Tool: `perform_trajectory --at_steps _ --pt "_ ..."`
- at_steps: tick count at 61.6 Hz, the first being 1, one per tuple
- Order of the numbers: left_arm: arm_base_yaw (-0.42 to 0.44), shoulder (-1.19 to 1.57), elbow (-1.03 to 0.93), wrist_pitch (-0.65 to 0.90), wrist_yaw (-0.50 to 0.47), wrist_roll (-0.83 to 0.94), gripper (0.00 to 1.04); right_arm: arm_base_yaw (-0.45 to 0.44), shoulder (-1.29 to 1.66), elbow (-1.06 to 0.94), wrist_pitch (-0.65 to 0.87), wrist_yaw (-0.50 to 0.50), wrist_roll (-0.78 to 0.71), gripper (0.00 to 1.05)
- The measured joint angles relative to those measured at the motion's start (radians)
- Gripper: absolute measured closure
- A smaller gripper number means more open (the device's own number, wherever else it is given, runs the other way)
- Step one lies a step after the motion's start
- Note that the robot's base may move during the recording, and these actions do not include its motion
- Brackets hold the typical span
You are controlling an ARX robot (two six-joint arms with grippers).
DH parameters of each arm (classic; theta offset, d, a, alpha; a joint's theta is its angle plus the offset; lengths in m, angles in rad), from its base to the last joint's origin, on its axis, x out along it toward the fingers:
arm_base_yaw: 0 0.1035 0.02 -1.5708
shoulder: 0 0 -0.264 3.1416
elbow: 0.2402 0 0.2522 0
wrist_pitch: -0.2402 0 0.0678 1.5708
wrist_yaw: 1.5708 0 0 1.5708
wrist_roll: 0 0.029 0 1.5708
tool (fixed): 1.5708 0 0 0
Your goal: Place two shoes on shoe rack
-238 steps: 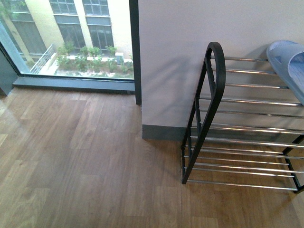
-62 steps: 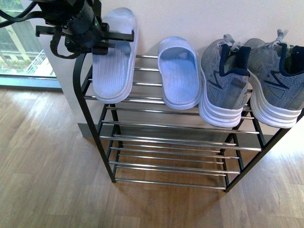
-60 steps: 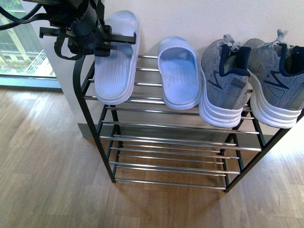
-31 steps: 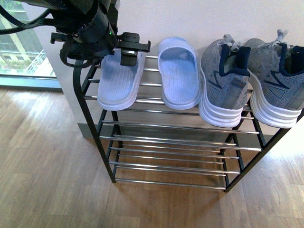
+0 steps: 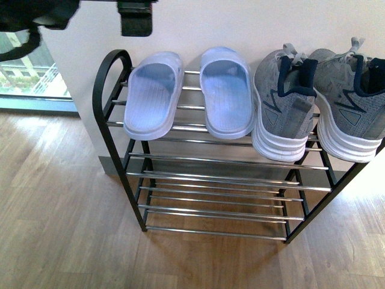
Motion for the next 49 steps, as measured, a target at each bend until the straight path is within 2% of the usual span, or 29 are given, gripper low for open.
perform_trajectory --at_steps 16,35,43,49 --pt "0.048 -0.396 -0.311 0.002 0.023 -0.063 0.09 0.000 0.000 0.000 0.000 0.000 0.000 0.09" --pt "0.211 -0.908 -0.570 -0.234 0.072 -0.092 0.09 0.000 0.000 0.000 0.000 0.000 0.000 0.09" --pt "0.308 -1.119 -0.631 -0.364 0.124 -0.083 0.09 0.000 0.000 0.000 0.000 0.000 0.000 0.09" --pt "0.359 -1.214 -0.649 -0.396 0.139 -0.083 0.09 0.000 0.000 0.000 0.000 0.000 0.000 0.09"
